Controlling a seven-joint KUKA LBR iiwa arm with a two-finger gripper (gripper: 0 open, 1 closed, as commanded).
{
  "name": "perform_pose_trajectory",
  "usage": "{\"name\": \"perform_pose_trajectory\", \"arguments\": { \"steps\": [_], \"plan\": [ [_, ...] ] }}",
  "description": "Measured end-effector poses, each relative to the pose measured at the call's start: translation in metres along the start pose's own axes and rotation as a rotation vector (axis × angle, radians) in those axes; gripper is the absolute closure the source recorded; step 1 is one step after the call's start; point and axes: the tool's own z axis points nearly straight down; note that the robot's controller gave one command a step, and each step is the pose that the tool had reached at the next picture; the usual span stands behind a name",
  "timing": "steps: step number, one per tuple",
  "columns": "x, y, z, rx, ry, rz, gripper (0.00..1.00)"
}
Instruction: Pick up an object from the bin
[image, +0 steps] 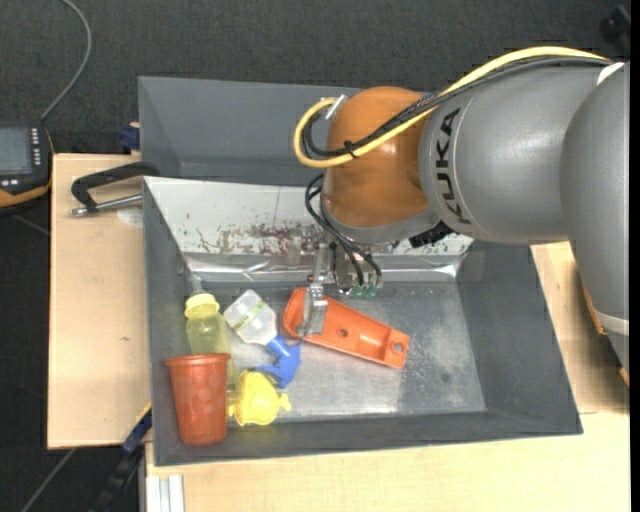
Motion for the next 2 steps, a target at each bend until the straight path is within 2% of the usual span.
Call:
{"name": "perform_pose_trajectory", "arguments": {
  "steps": [1,2],
  "plan": [
    [-0.005,-0.026,0.076,0.0,-0.001,-0.054,0.0],
    [0.007,-0.054,0.091,-0.002,0.0,0.036,1.0]
  ]
}}
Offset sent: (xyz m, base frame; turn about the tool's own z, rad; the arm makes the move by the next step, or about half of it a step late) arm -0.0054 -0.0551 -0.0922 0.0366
